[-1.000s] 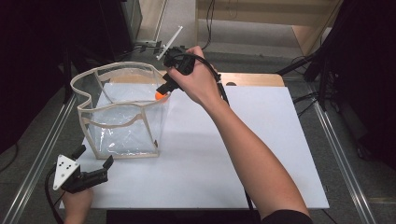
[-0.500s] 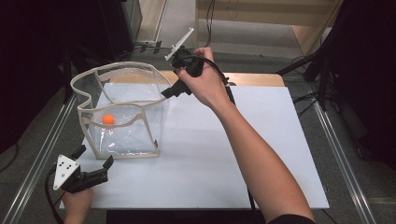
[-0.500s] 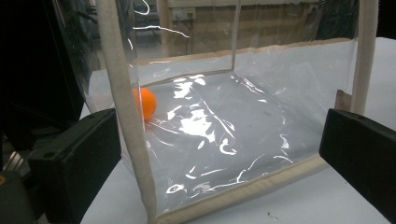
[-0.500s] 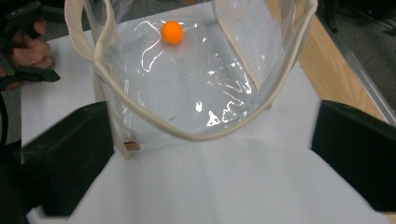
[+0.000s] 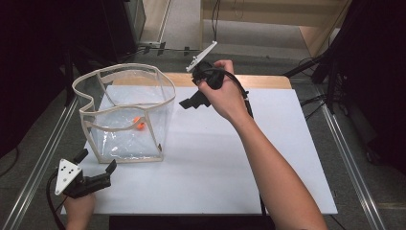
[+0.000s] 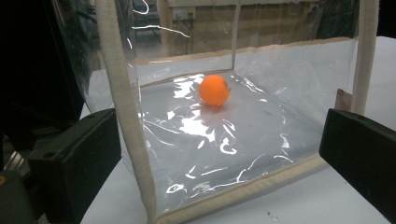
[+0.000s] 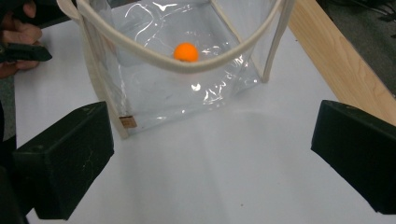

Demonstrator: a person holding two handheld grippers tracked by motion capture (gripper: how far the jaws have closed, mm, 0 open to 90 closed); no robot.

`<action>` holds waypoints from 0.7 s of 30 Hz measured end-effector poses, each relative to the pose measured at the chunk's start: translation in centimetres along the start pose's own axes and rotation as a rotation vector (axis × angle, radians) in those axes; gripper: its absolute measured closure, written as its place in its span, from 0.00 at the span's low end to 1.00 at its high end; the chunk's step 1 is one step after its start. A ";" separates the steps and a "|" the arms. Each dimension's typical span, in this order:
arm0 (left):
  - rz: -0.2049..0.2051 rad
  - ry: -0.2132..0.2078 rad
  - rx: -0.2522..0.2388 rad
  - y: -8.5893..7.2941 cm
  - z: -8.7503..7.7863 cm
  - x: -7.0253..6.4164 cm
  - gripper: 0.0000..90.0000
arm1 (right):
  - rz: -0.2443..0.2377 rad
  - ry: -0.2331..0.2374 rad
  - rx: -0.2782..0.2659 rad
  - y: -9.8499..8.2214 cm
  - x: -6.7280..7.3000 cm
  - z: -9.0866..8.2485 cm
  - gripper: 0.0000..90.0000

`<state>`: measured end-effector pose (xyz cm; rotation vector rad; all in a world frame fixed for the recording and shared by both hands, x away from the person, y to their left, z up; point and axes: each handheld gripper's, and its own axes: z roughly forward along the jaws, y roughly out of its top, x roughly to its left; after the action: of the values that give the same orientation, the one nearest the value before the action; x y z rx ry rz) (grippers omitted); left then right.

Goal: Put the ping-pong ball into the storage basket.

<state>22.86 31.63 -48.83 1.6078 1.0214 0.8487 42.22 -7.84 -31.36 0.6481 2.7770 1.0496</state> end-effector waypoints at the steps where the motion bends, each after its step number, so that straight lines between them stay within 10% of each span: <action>1: 0.000 0.000 0.000 0.0 0.0 0.0 0.00 | 0.006 -0.003 0.000 -0.3 0.0 0.0 0.00; 21: 0.002 0.000 0.002 0.0 0.0 0.0 0.00 | 0.020 -0.018 -0.027 -5.0 0.7 -0.2 0.00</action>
<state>22.85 31.64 -48.83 1.6102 1.0211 0.8496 39.81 -11.01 -34.44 0.6798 2.7424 1.0773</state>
